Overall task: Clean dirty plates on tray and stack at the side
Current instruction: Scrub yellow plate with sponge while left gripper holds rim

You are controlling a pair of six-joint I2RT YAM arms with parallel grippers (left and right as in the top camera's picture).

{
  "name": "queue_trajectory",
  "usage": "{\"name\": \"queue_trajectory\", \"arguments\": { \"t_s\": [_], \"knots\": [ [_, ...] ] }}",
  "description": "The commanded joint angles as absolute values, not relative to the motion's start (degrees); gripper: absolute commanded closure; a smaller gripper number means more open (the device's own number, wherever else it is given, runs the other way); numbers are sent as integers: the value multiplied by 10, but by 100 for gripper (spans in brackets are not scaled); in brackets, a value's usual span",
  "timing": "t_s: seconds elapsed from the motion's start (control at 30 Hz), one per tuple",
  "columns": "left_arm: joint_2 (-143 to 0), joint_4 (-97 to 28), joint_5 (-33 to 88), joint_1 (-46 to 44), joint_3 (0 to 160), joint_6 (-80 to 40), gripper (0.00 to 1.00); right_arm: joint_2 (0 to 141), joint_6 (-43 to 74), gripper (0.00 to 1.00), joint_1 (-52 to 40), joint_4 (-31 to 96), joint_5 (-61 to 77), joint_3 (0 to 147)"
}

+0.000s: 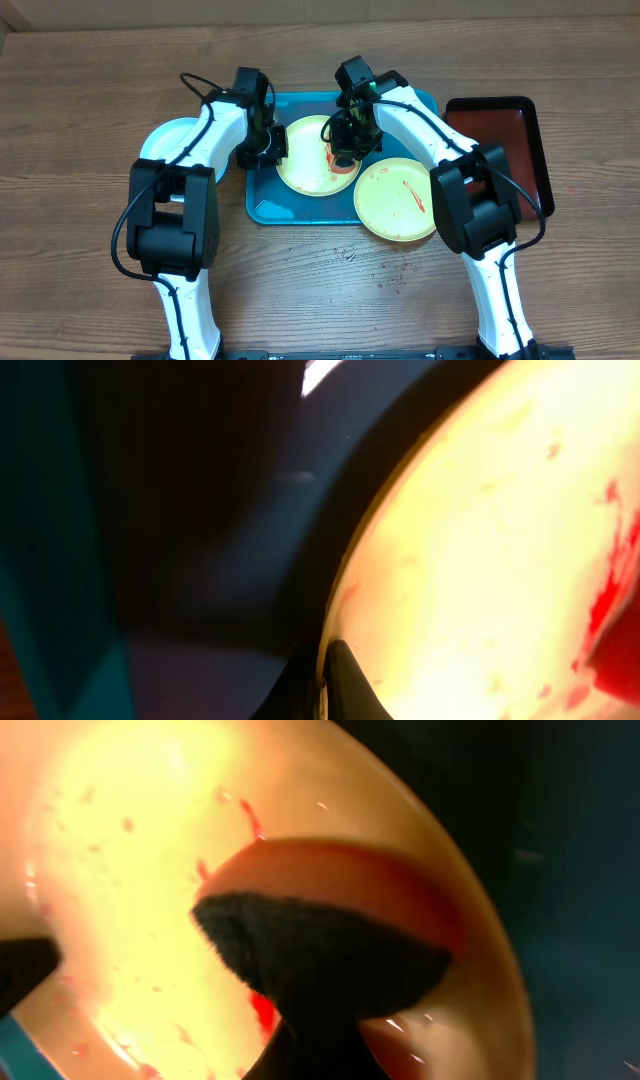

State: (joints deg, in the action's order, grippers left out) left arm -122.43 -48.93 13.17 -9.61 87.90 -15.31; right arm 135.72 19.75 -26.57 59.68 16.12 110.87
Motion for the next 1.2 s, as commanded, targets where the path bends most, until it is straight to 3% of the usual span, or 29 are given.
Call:
{"name": "queue_trajectory", "arguments": {
  "t_s": [0.0, 0.4, 0.73, 1.17],
  "knots": [
    [-1253, -487, 204, -89, 860, -74, 96, 1384, 202, 96, -286, 574, 204, 1102],
    [-1253, -490, 241, -80, 860, -73, 96, 1407, 192, 96, -340, 592, 243, 1111],
    [-1253, -491, 233, -68, 860, -106, 96, 1407, 176, 96, -277, 736, 76, 1185],
    [-1253, -494, 174, -50, 860, -124, 96, 1424, 198, 96, -274, 607, 105, 1185]
  ]
}}
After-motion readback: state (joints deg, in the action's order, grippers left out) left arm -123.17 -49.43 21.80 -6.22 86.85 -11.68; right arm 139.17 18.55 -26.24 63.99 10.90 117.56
